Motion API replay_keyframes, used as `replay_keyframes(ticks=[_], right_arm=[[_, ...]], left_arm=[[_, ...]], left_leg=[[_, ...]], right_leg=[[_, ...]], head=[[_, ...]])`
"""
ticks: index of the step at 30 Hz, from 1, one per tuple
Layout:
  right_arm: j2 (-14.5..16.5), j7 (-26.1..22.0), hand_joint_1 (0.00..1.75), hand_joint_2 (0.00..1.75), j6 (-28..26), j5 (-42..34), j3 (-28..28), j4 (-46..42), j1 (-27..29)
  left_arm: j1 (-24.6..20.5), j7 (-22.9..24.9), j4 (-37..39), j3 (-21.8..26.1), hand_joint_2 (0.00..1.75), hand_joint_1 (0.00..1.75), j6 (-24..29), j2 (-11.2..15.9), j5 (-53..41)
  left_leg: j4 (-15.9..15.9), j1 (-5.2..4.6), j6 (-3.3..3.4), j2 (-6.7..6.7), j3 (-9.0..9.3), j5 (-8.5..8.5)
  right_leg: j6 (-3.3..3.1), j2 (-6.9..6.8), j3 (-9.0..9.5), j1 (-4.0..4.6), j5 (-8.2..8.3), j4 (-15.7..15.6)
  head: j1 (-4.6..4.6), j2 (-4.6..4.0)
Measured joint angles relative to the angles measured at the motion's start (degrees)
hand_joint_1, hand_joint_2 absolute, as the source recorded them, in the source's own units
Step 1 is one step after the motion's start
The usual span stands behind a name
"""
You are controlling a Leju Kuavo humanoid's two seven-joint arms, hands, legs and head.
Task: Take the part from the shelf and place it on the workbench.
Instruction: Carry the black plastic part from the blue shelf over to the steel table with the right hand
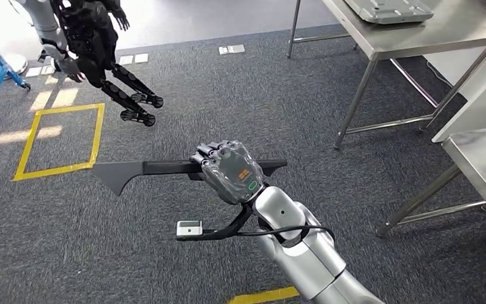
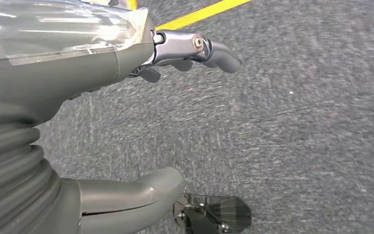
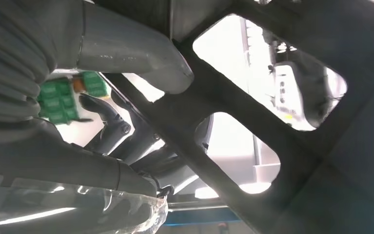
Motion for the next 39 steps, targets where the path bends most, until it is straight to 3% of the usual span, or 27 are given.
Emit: replay_keyframes(ticks=[2, 3, 4, 6, 8, 9, 11, 13, 15, 17, 19, 21, 23, 24, 25, 27, 29, 30, 32, 33, 35, 37, 38, 39], right_arm=[[0.1, 0.1, 1.75, 1.75, 0.0, 0.1, 0.0, -0.1, 0.0], [0.1, 0.1, 1.75, 1.75, 0.0, 0.1, 0.0, -0.1, -0.1], [0.1, 0.1, 1.75, 1.75, 0.1, 0.1, 0.0, -0.2, -0.1], [0.3, 0.1, 1.75, 1.75, 0.1, 0.1, -0.1, -0.2, -0.3], [0.4, 0.1, 1.75, 1.75, 0.2, 0.1, 0.0, -0.2, -0.2], [0.4, 0.1, 1.75, 1.75, 0.3, 0.1, 0.0, -0.2, -0.2], [0.4, 0.1, 1.75, 1.75, 0.5, 0.1, 0.0, -0.2, -0.1], [0.5, 0.1, 1.75, 1.75, 0.6, 0.1, 0.1, -0.2, -0.2], [0.5, 0.1, 1.75, 1.75, 0.6, 0.1, 0.1, -0.2, -0.3], [0.5, 0.1, 1.75, 1.75, 0.7, 0.0, 0.1, -0.2, -0.4], [0.4, 0.1, 1.75, 1.75, 0.7, 0.0, 0.1, -0.2, -0.5], [0.4, 0.1, 1.75, 1.75, 0.7, -0.1, 0.1, -0.2, -0.8], [0.4, 0.0, 1.75, 1.75, 0.7, -0.3, 0.2, 0.1, -0.9], [0.4, 0.0, 1.75, 1.75, 0.7, -0.4, 0.2, 0.2, -0.9], [0.4, -0.1, 1.75, 1.75, 0.7, -0.5, 0.2, 0.4, -0.9], [0.4, -0.1, 1.75, 1.75, 0.7, -0.7, 0.2, 0.6, -1.1], [0.6, -0.1, 1.75, 1.75, 0.7, -0.8, 0.2, 0.7, -1.4], [0.7, -0.1, 1.75, 1.75, 0.7, -0.9, 0.2, 0.7, -1.5], [0.8, -0.2, 1.75, 1.75, 0.6, -0.9, 0.2, 0.8, -1.6], [0.8, -0.2, 1.75, 1.75, 0.6, -0.9, 0.2, 0.9, -1.6], [1.0, -0.2, 1.75, 1.75, 0.6, -0.9, 0.2, 0.9, -1.7], [1.2, -0.3, 1.75, 1.75, 0.6, -0.9, 0.2, 1.1, -1.8], [1.3, -0.3, 1.75, 1.75, 0.7, -1.0, 0.2, 1.2, -1.8], [1.3, -0.3, 1.75, 1.75, 0.7, -1.0, 0.3, 1.3, -1.7]], left_arm=[[-0.1, 0.0, 0.0, 0.0, 1.75, 0.0, 0.0, -0.1, 0.0], [-0.2, 0.0, 0.0, 0.0, 1.75, 0.0, 0.0, -0.2, 0.0], [-0.2, -0.1, 0.0, 0.0, 1.75, 0.0, 0.1, -0.3, 0.0], [-0.1, -0.2, 0.0, 0.1, 1.75, 0.0, 0.1, -0.3, 0.0], [0.0, -0.6, 0.0, 0.3, 1.75, 0.0, 0.0, -0.4, 0.1], [0.1, -0.9, 0.0, 0.4, 1.75, 0.0, 0.0, -0.4, 0.1], [0.1, -1.2, 0.0, 0.4, 1.75, 0.0, 0.0, -0.4, 0.2], [0.1, -1.4, 0.0, 0.5, 1.75, 0.0, 0.1, -0.4, 0.2], [0.1, -1.5, 0.1, 0.5, 1.75, 0.0, 0.3, -0.4, 0.2], [0.1, -1.5, 0.1, 0.6, 1.75, 0.0, 0.5, -0.4, 0.2], [0.0, -1.5, 0.1, 0.6, 1.75, 0.0, 0.5, -0.4, 0.2], [0.1, -1.4, 0.1, 0.7, 1.75, 0.0, 0.5, -0.4, 0.2], [0.1, -1.4, 0.1, 0.7, 1.75, 0.0, 0.4, -0.4, 0.2], [0.1, -1.4, 0.1, 0.8, 1.75, 0.0, 0.4, -0.4, 0.2], [0.1, -1.3, 0.1, 0.8, 1.75, 0.0, 0.4, -0.4, 0.2], [0.0, -1.3, 0.1, 0.9, 1.75, 0.0, 0.4, -0.4, 0.3], [0.0, -1.3, 0.1, 1.1, 1.75, 0.0, 0.3, -0.5, 0.4], [0.0, -1.3, 0.1, 1.2, 1.75, 0.0, 0.3, -0.5, 0.5], [-0.1, -1.3, 0.0, 1.3, 1.75, 0.0, 0.2, -0.6, 0.6], [-0.2, -1.3, 0.0, 1.4, 1.75, 0.0, 0.2, -0.6, 0.6], [-0.3, -1.3, 0.0, 1.4, 1.75, 0.0, 0.2, -0.7, 0.6], [-0.2, -1.3, 0.0, 1.5, 1.75, 0.0, 0.2, -0.6, 0.6], [-0.1, -1.3, 0.0, 1.6, 1.75, 0.0, 0.2, -0.6, 0.6], [0.0, -1.2, 0.0, 1.6, 1.75, 0.0, 0.2, -0.6, 0.6]], left_leg=[[0.2, 0.31, -0.65, 0.88, 0.24, -0.49], [0.8, 0.6, -0.93, 0.29, 0.05, -1.23], [2.6, 0.85, -1.14, -1.02, -0.63, -2.57], [9.4, 1.1, -1.27, -4.54, -3.63, -6.45], [16.1, 1.13, -1.24, -6.0, -6.92, -8.87], [17.0, 1.15, -1.19, -6.2, -7.55, -8.54], [12.5, 1.33, -1.06, -6.86, -5.74, -5.0], [5.5, 1.83, -1.1, -9.84, -2.64, -1.86], [2.4, 1.87, -1.0, -11.92, -1.52, -1.3], [2.0, 1.5, -0.25, -10.81, -1.46, -1.01], [1.5, 1.33, 0.81, -9.18, -1.23, -0.36], [1.2, 1.0, 1.42, -7.38, -1.24, 0.01], [1.2, 0.63, 1.57, -5.53, -1.4, 0.05], [1.2, 0.5, 1.58, -4.67, -1.45, 0.05], [1.2, 0.42, 1.58, -3.88, -1.46, 0.04], [1.2, 0.32, 1.49, -2.48, -1.37, -0.02], [1.2, 0.06, 1.14, -1.35, -1.29, -0.2], [1.2, -0.05, 0.92, -0.87, -1.2, -0.26], [1.1, -0.02, 0.36, -0.02, -0.9, -0.37], [1.2, 0.12, 0.01, -0.43, -0.87, -0.64], [3.9, 0.46, -0.61, -3.09, -1.97, -2.74], [11.1, 0.63, -1.0, -5.73, -5.26, -6.4], [14.7, 0.65, -1.17, -6.14, -7.02, -7.69], [16.7, 0.72, -1.29, -6.29, -8.17, -7.95]], right_leg=[[-0.95, 1.46, -0.04, 0.02, 0.16, -0.1], [-1.44, 2.21, -0.02, -0.1, 0.29, -0.2], [-1.96, 2.94, 0.01, -0.24, 0.42, -0.4], [-2.7, 4.34, -0.03, -0.17, 0.62, -0.5], [-2.91, 5.88, -0.11, 0.14, 0.68, -0.4], [-2.91, 6.71, -0.12, 0.25, 0.69, -0.4], [-2.87, 8.35, -0.1, 0.28, 0.71, -0.1], [-2.67, 9.79, -0.38, 0.4, 0.79, 0.2], [-1.96, 11.11, -1.12, 0.53, 1.21, 0.3], [-0.98, 12.16, -1.91, 0.49, 1.82, 0.0], [-0.76, 10.08, -3.23, 0.69, 1.04, 1.7], [-1.31, 6.68, -6.31, 0.94, -1.96, 7.9], [-1.51, 5.59, -9.51, 0.98, -4.74, 15.2], [-1.34, 5.44, -9.85, 0.99, -5.13, 16.6], [-1.06, 5.27, -8.95, 1.02, -4.72, 15.6], [-0.68, 3.63, -4.06, 1.17, -2.49, 7.7], [-1.12, 1.57, -0.07, 1.76, -0.82, 1.0], [-1.54, 1.13, 0.53, 2.05, -0.58, -0.1], [-2.26, 2.25, 0.51, 2.06, -0.26, -0.3], [-2.59, 2.87, 0.65, 1.75, -0.09, -0.6], [-3.34, 4.0, 0.99, 1.02, 0.26, -1.0], [-3.72, 5.17, 0.99, 0.94, 0.38, -1.1], [-3.78, 5.83, 0.95, 0.99, 0.41, -1.1], [-3.8, 6.58, 0.92, 1.02, 0.45, -1.0]], head=[[-0.1, 0.0], [-0.14, 0.0], [-0.25, 0.0], [-0.52, 0.0], [-0.67, 0.0], [-0.66, 0.0], [-0.66, 0.0], [-0.62, 0.0], [-0.54, 0.0], [-0.45, 0.0], [-0.22, 0.0], [0.08, 0.0], [0.23, 0.0], [0.25, 0.0], [0.28, 0.0], [0.33, 0.0], [0.34, 0.0], [0.35, 0.0], [0.34, 0.0], [0.27, 0.0], [0.08, 0.0], [-0.13, 0.0], [-0.2, 0.0], [-0.21, 0.0]])
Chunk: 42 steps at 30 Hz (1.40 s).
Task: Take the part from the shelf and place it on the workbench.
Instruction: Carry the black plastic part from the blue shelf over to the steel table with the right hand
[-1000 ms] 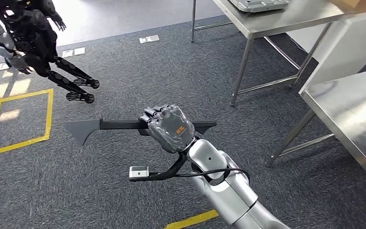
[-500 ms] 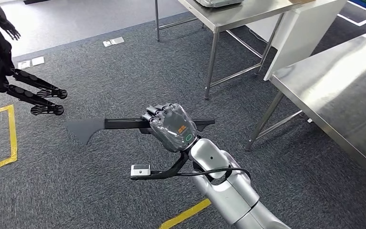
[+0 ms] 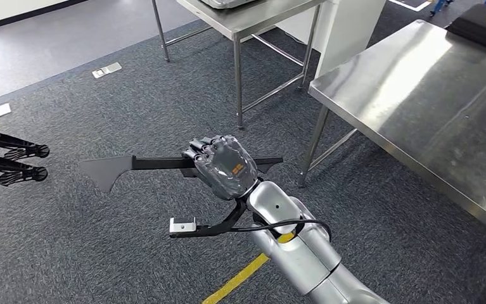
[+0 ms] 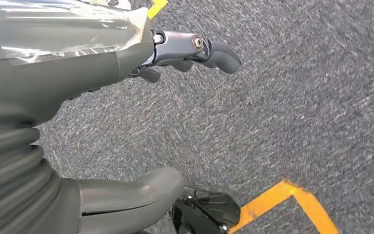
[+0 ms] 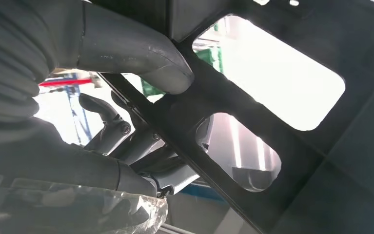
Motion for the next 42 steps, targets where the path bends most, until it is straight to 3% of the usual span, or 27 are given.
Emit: replay_keyframes(ticks=[1, 2, 4, 6, 7, 9, 11, 13, 15, 16, 17, 19, 21, 22, 24, 25, 26, 28, 29, 31, 32, 33, 35, 37, 39, 40, 42], right_arm=[[0.0, 0.0, 1.75, 1.75, 0.0, -0.1, 0.0, 0.2, 0.0], [0.0, -0.1, 1.75, 1.75, 0.0, -0.1, 0.0, 0.3, 0.1], [0.2, -0.2, 1.75, 1.75, 0.0, -0.2, 0.0, 0.5, 0.0], [0.4, -0.2, 1.75, 1.75, 0.0, -0.2, 0.0, 0.7, -0.2], [0.5, -0.3, 1.75, 1.75, 0.0, -0.3, 0.0, 0.7, -0.2], [0.5, -0.3, 1.75, 1.75, -0.1, -0.3, 0.0, 0.8, -0.2], [0.4, -0.3, 1.75, 1.75, -0.3, -0.3, 0.0, 0.9, -0.3], [0.4, -0.3, 1.75, 1.75, -0.4, -0.3, 0.0, 0.9, -0.3], [0.2, -0.3, 1.75, 1.75, -0.5, -0.2, 0.0, 1.0, -0.2], [0.0, -0.3, 1.75, 1.75, -0.5, -0.2, 0.0, 1.1, -0.2], [-0.2, -0.3, 1.75, 1.75, -0.5, -0.2, 0.0, 1.1, -0.2], [-0.5, 0.0, 1.75, 1.75, -0.5, -0.2, -0.1, 1.1, -0.2], [-0.7, 0.5, 1.75, 1.75, -0.7, -0.1, -0.2, 1.0, -0.1], [-0.9, 0.7, 1.75, 1.75, -0.8, 0.0, -0.3, 1.0, -0.1], [-1.4, 0.9, 1.75, 1.75, -0.9, 0.1, -0.5, 0.9, 0.0], [-1.5, 1.0, 1.75, 1.75, -1.0, 0.2, -0.6, 0.9, 0.1], [-1.7, 1.1, 1.75, 1.75, -1.1, 0.3, -0.7, 0.8, 0.2], [-1.8, 1.4, 1.75, 1.75, -1.6, 0.7, -0.8, 0.8, 0.5], [-1.9, 1.5, 1.75, 1.75, -1.8, 1.0, -0.9, 0.7, 0.8], [-2.3, 2.0, 1.75, 1.75, -2.1, 1.7, -1.0, 0.6, 1.8], [-2.5, 2.3, 1.75, 1.75, -2.1, 2.0, -1.2, 0.5, 2.3], [-2.8, 2.7, 1.75, 1.75, -2.2, 2.4, -1.4, 0.3, 2.8], [-3.2, 3.5, 1.75, 1.75, -2.5, 3.4, -1.8, -0.3, 3.7], [-3.6, 4.2, 1.75, 1.75, -2.8, 4.7, -2.3, -1.1, 4.4], [-4.1, 4.8, 1.75, 1.75, -2.8, 5.9, -3.0, -1.9, 5.4], [-4.4, 5.1, 1.75, 1.75, -2.9, 6.3, -3.4, -2.4, 5.9], [-5.0, 5.3, 1.75, 1.75, -2.9, 6.8, -4.1, -3.2, 6.4]], left_arm=[[0.0, 0.0, 0.0, 0.1, 1.75, 0.0, 0.0, 0.0, 0.0], [0.1, 0.0, 0.0, 0.1, 1.75, 0.0, 0.0, 0.0, 0.0], [0.1, 0.1, 0.0, 0.2, 1.75, 0.0, 0.0, 0.0, 0.0], [0.1, 0.1, 0.0, 0.2, 1.75, 0.0, 0.0, 0.0, -0.2], [0.1, 0.1, 0.0, 0.2, 1.75, 0.0, 0.0, 0.1, -0.3], [0.0, 0.2, 0.0, 0.2, 1.75, 0.0, -0.1, 0.1, -0.6], [-0.1, 0.1, 0.0, 0.2, 1.75, 0.0, -0.2, 0.1, -0.9], [-0.1, 0.1, 0.0, 0.2, 1.75, 0.0, -0.2, 0.1, -1.2], [0.0, 0.2, 0.0, 0.2, 1.75, 0.0, -0.3, 0.2, -1.4], [0.0, 0.3, 0.0, 0.2, 1.75, 0.0, -0.3, 0.2, -1.6], [-0.1, 0.3, 0.0, 0.2, 1.75, 0.0, -0.5, 0.3, -1.7], [-0.2, 0.4, 0.0, 0.2, 1.75, 0.0, -0.7, 0.2, -2.1], [-0.3, 0.5, 0.0, 0.1, 1.75, 0.0, -0.8, 0.2, -2.6], [-0.4, 0.6, 0.0, 0.0, 1.75, 0.0, -0.8, 0.2, -2.7], [-0.7, 0.8, 0.0, -0.1, 1.75, 0.0, -0.9, 0.1, -2.9], [-0.9, 0.9, 0.0, -0.1, 1.75, 0.0, -0.9, 0.1, -3.0], [-1.0, 0.9, 0.0, -0.2, 1.75, 0.0, -0.9, 0.1, -3.2], [-1.2, 1.0, 0.0, -0.3, 1.75, 0.0, -0.9, 0.1, -3.6], [-1.2, 1.1, 0.0, -0.3, 1.75, 0.0, -0.9, 0.1, -3.8], [-1.2, 1.3, 0.0, -0.5, 1.75, 0.0, -1.1, 0.1, -4.5], [-1.3, 1.4, 0.0, -0.7, 1.75, 0.0, -1.2, 0.1, -4.9], [-1.4, 1.6, 0.0, -0.9, 1.75, 0.0, -1.3, 0.0, -5.4], [-1.9, 2.0, 0.0, -1.4, 1.75, 0.0, -1.5, 0.0, -6.1], [-2.5, 2.5, 0.0, -1.9, 1.75, 0.0, -1.7, 0.0, -6.9], [-3.1, 2.9, 0.0, -2.5, 1.75, 0.0, -1.9, -0.1, -7.6], [-3.4, 3.1, 0.0, -2.7, 1.75, 0.0, -1.9, -0.2, -7.8], [-4.0, 3.3, 0.0, -3.1, 1.75, 0.0, -2.0, -0.5, -8.1]], left_leg=[[-0.2, 0.13, -0.07, -0.08, -0.11, 0.93], [-2.7, 0.35, -0.13, -0.3, 0.95, 2.86], [-10.1, 1.04, -0.31, -2.79, 4.36, 6.45], [-14.2, 1.33, -0.2, -5.35, 6.1, 7.28], [-14.4, 1.16, 0.06, -5.64, 6.23, 7.07], [-14.9, 0.87, 1.04, -4.03, 6.45, 7.5], [-15.5, 0.81, 2.12, -2.24, 6.67, 8.1], [-15.7, 0.56, 2.64, -0.37, 6.62, 8.3], [-15.7, 0.29, 2.66, 1.52, 6.49, 8.29], [-15.7, 0.23, 2.66, 2.4, 6.46, 8.29], [-15.7, 0.22, 2.63, 3.19, 6.47, 8.27], [-15.7, 0.14, 2.45, 4.59, 6.6, 8.17], [-15.6, -0.17, 1.94, 5.67, 6.78, 7.95], [-15.6, -0.29, 1.64, 6.19, 6.92, 7.87], [-15.8, -0.2, 0.94, 7.16, 7.22, 7.69], [-15.5, -0.02, 0.59, 6.64, 7.2, 7.33], [-14.3, 0.16, 0.29, 5.27, 6.77, 6.37], [-8.5, 0.41, -0.1, 1.58, 4.3, 3.01], [-4.6, 0.45, -0.2, 0.49, 2.44, 1.23], [0.1, 0.46, -0.33, -0.05, -0.13, 0.26], [-0.8, 0.52, -0.31, -0.13, -0.02, 1.53], [-3.8, 0.65, -0.25, -0.43, 1.16, 3.69], [-11.2, 1.13, -0.09, -3.12, 4.37, 7.1], [-14.4, 1.23, 0.23, -5.37, 5.79, 7.69], [-14.7, 0.87, 0.97, -4.51, 5.96, 7.87], [-15.1, 0.79, 1.47, -3.72, 6.12, 8.15], [-15.8, 0.81, 2.45, -2.01, 6.4, 8.72]], right_leg=[[-0.01, 0.78, -0.01, 0.0, 0.04, 0.1], [-0.02, 1.58, -0.02, -0.04, 0.07, 0.3], [0.2, 3.1, -0.31, 0.01, 0.06, 0.8], [0.89, 4.44, -1.11, 0.12, 0.25, 1.2], [1.4, 5.17, -1.55, 0.1, 0.53, 1.1], [2.33, 6.03, -2.27, -0.08, 0.99, 1.0], [2.54, 3.21, -3.91, 0.12, -0.25, 3.5], [2.26, -0.32, -7.33, 0.25, -3.44, 10.5], [2.39, -1.09, -10.14, 0.17, -5.67, 16.8], [2.68, -1.28, -10.07, 0.13, -5.63, 17.2], [3.05, -1.56, -8.85, 0.09, -4.88, 15.4], [3.47, -3.63, -4.06, 0.16, -2.52, 7.2], [2.96, -5.78, -0.79, 0.59, -1.07, 1.5], [2.49, -6.07, -0.47, 0.82, -0.89, 0.8], [1.63, -4.74, -0.48, 0.66, -0.56, 0.6], [1.24, -4.06, -0.36, 0.42, -0.41, 0.4], [0.72, -3.4, -0.22, 0.09, -0.21, 0.2], [0.06, -2.04, -0.07, -0.2, 0.03, 0.0], [-0.15, -1.29, -0.07, -0.16, 0.07, 0.0], [-0.15, 0.38, -0.06, -0.01, 0.07, 0.2], [-0.14, 1.24, -0.05, 0.02, 0.06, 0.3], [-0.11, 2.08, -0.06, 0.02, 0.05, 0.5], [0.12, 3.6, -0.39, 0.15, -0.02, 1.0], [0.78, 4.85, -1.14, 0.18, 0.16, 1.2], [1.74, 6.18, -1.9, 0.09, 0.66, 0.9], [2.1, 5.83, -2.19, 0.06, 0.7, 1.0], [2.3, 2.8, -3.91, 0.29, -0.71, 3.9]], head=[[-0.01, 0.0], [0.0, 0.0], [-0.01, 0.0], [0.08, 0.0], [0.1, 0.0], [0.16, 0.0], [0.45, 0.0], [0.83, 0.0], [0.95, 0.0], [0.97, 0.0], [0.97, 0.0], [1.03, 0.0], [0.99, 0.0], [0.95, 0.0], [0.92, 0.0], [0.87, 0.0], [0.78, 0.0], [0.42, 0.0], [0.33, 0.0], [0.26, 0.0], [0.25, 0.0], [0.25, 0.0], [0.28, 0.0], [0.36, 0.0], [0.4, 0.0], [0.41, 0.0], [0.69, 0.0]])
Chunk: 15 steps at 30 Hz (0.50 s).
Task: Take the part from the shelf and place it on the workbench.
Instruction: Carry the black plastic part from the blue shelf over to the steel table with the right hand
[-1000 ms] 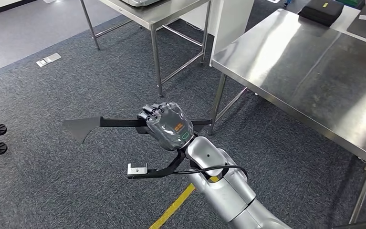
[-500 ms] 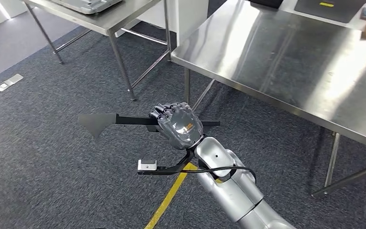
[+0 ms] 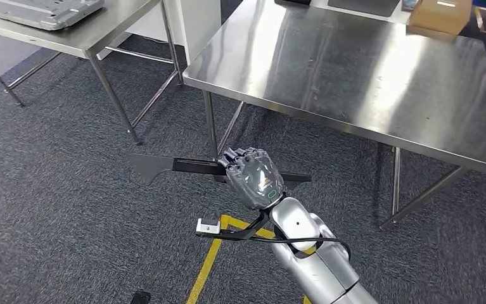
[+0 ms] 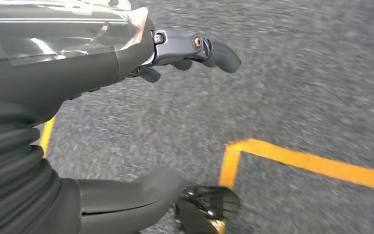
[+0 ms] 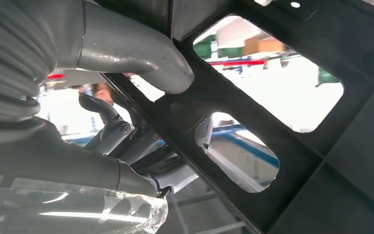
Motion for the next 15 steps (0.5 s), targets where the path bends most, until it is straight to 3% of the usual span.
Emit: replay_keyframes(ticks=[2, 4, 5, 6, 8, 10, 11, 13, 15], right_arm=[[-0.7, 0.1, 1.75, 1.75, -0.1, 0.2, -0.7, -0.6, 0.2], [-1.6, 0.2, 1.75, 1.75, -0.1, 0.3, -1.4, -1.0, 0.6], [-2.0, 0.2, 1.75, 1.75, -0.1, 0.3, -1.8, -1.1, 0.8], [-2.4, 0.2, 1.75, 1.75, -0.1, 0.3, -2.2, -1.3, 1.0], [-3.0, 0.3, 1.75, 1.75, -0.4, 0.3, -2.9, -1.7, 1.3], [-3.5, 0.5, 1.75, 1.75, -1.1, 0.2, -3.8, -2.4, 1.7], [-3.8, 0.5, 1.75, 1.75, -1.5, 0.1, -4.2, -2.6, 2.1], [-4.5, 0.5, 1.75, 1.75, -2.1, 0.1, -5.1, -3.1, 2.9], [-5.1, 0.3, 1.75, 1.75, -2.6, 0.2, -5.8, -3.5, 3.5]], left_arm=[[-0.2, 0.1, 0.0, -0.2, 1.75, 0.0, -0.1, -0.1, -0.2], [-0.3, 0.0, 0.0, -0.4, 1.75, 0.0, -0.2, -0.1, -0.3], [-0.4, -0.1, 0.0, -0.5, 1.75, 0.0, -0.3, -0.1, -0.3], [-0.6, -0.3, 0.0, -0.6, 1.75, 0.0, -0.5, -0.2, -0.3], [-1.1, -0.7, 0.0, -0.7, 1.75, 0.0, -0.7, -0.3, -0.4], [-1.4, -0.8, 0.0, -0.7, 1.75, 0.0, -0.7, -0.3, -0.6], [-1.5, -0.8, 0.0, -0.8, 1.75, 0.0, -0.7, -0.3, -0.7], [-1.8, -0.8, 0.0, -0.9, 1.75, 0.0, -0.6, -0.3, -0.8], [-2.1, -0.8, 0.0, -1.1, 1.75, 0.0, -0.5, -0.3, -0.9]], left_leg=[[-0.2, -0.15, 0.4, 1.81, 0.0, 0.11], [-0.2, -0.25, 0.42, 3.71, -0.04, 0.06], [-0.1, -0.24, 0.38, 4.55, -0.05, 0.02], [-0.1, -0.22, 0.3, 5.33, -0.01, -0.04], [-0.1, -0.31, -0.08, 6.6, 0.17, -0.28], [0.0, -0.7, -0.73, 7.72, 0.55, -0.66], [-0.1, -0.89, -1.03, 8.29, 0.79, -0.83], [-0.2, -0.79, -1.66, 9.1, 1.31, -1.24], [2.1, -0.45, -2.19, 6.85, 0.64, -3.14]], right_leg=[[-0.23, -3.15, -3.58, -0.04, -3.22, 7.4], [0.12, -3.86, -6.41, -0.2, -5.17, 13.4], [0.57, -4.08, -6.3, -0.31, -4.94, 13.5], [1.1, -4.57, -4.85, -0.43, -3.9, 10.9], [1.75, -7.3, -0.09, -0.52, -1.26, 2.4], [1.22, -9.52, 2.85, -0.22, 0.27, -2.7], [0.75, -9.58, 3.1, -0.05, 0.46, -3.2], [-0.09, -8.09, 3.19, -0.36, 0.67, -3.3], [-1.02, -6.66, 3.33, -0.92, 0.81, -3.5]], head=[[0.27, 0.0], [0.31, 0.0], [0.33, 0.0], [0.35, 0.0], [0.45, 0.0], [0.46, 0.0], [0.42, 0.0], [0.24, 0.0], [0.04, 0.0]])
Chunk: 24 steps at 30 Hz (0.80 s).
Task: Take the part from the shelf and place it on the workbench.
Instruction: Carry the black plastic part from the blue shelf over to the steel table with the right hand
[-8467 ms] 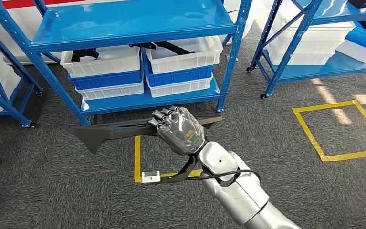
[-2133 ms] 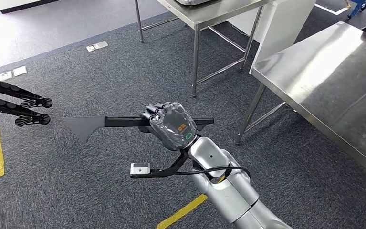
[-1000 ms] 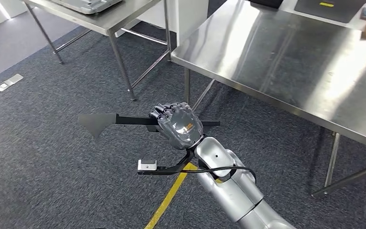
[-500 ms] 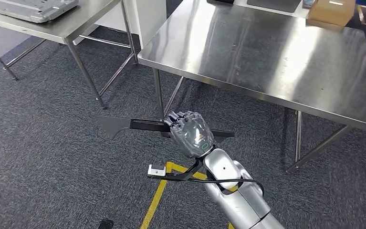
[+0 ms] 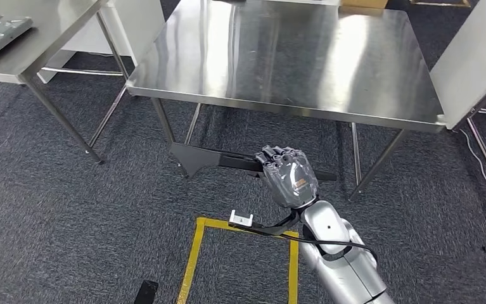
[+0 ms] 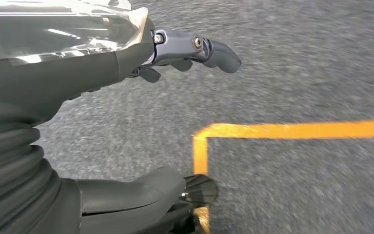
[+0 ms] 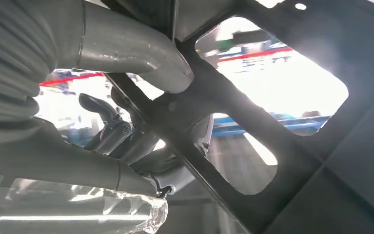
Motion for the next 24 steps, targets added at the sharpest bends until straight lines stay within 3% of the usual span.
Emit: replay_keyframes(ticks=[2, 3, 4, 5, 6, 8, 10, 14, 18, 24], right_arm=[[-0.3, -0.3, 1.75, 1.75, -1.2, 0.3, -0.4, -0.1, 0.2], [-0.4, -0.5, 1.75, 1.75, -1.8, 0.5, -0.5, -0.1, 0.2], [-0.6, -0.6, 1.75, 1.75, -2.2, 0.6, -0.6, 0.0, 0.3], [-0.7, -0.8, 1.75, 1.75, -2.4, 0.6, -0.8, 0.1, 0.3], [-0.8, -1.0, 1.75, 1.75, -2.5, 0.5, -0.9, 0.2, 0.3], [-0.9, -1.2, 1.75, 1.75, -2.8, 0.4, -1.4, 0.4, 0.3], [-1.0, -1.3, 1.75, 1.75, -3.0, 0.4, -1.6, 0.5, 0.3], [-1.3, -1.6, 1.75, 1.75, -3.3, 0.3, -1.8, 0.9, 0.3], [-1.3, -2.5, 1.75, 1.75, -4.1, -0.5, -1.9, 1.9, 0.1], [-1.3, -2.8, 1.75, 1.75, -4.9, -1.2, -1.9, 3.5, -0.1]], left_arm=[[0.0, -0.2, 0.0, -0.1, 1.75, 0.0, 0.1, 0.1, 0.0], [0.1, -0.3, 0.0, 0.0, 1.75, 0.0, 0.1, 0.1, 0.1], [0.2, -0.4, 0.0, 0.0, 1.75, 0.0, 0.1, 0.1, 0.2], [0.2, -0.5, 0.0, 0.0, 1.75, 0.0, 0.1, 0.1, 0.2], [0.2, -0.6, 0.0, 0.0, 1.75, 0.0, 0.1, 0.1, 0.3], [0.1, -0.7, 0.0, 0.0, 1.75, 0.0, 0.3, 0.2, 0.3], [0.1, -0.7, 0.0, 0.0, 1.75, 0.0, 0.4, 0.2, 0.3], [0.1, -0.8, 0.0, 0.0, 1.75, 0.0, 0.6, 0.2, 0.3], [0.2, -0.7, 0.0, 0.3, 1.75, 0.0, 1.1, 0.3, 0.5], [0.6, -0.8, 0.0, 0.5, 1.75, 0.0, 1.6, 0.3, 0.6]], left_leg=[[7.0, 0.12, -0.14, -3.55, -3.24, -3.79], [11.0, 0.1, -0.1, -4.43, -5.34, -5.37], [13.8, 0.09, -0.05, -4.78, -7.02, -5.98], [14.4, 0.1, 0.06, -4.9, -7.84, -5.37], [12.8, 0.1, 0.19, -4.92, -7.55, -3.63], [5.2, 0.14, 0.56, -5.02, -4.75, 0.92], [-0.1, 0.09, 0.89, -5.18, -2.68, 3.29], [-1.0, -0.62, 1.15, -5.35, -2.6, 3.74], [-1.0, -1.12, 1.72, -5.52, -2.69, 3.8], [-1.0, -1.24, 1.94, -5.54, -2.75, 3.83]], right_leg=[[-0.69, 1.14, 0.05, -0.06, 0.06, 0.0], [-0.89, 1.64, 0.06, 0.07, 0.05, 0.0], [-0.91, 2.19, 0.08, 0.18, 0.03, 0.0], [-0.91, 2.65, 0.1, 0.26, 0.02, 0.0], [-0.91, 3.03, 0.14, 0.29, 0.0, 0.1], [-0.82, 3.62, 0.13, 0.36, -0.07, 0.3], [-0.56, 3.95, -0.17, 0.77, -0.26, 0.6], [-0.33, 3.95, -0.46, 1.42, -0.42, 0.8], [0.02, 3.84, -0.4, 1.13, -0.21, 0.6], [0.2, 3.81, -0.39, 1.0, -0.11, 0.5]], head=[[-0.3, 0.0], [-0.38, 0.0], [-0.4, 0.0], [-0.41, 0.0], [-0.41, 0.0], [-0.43, 0.0], [-0.37, 0.0], [-0.26, 0.0], [-0.24, 0.0], [-0.26, 0.0]])
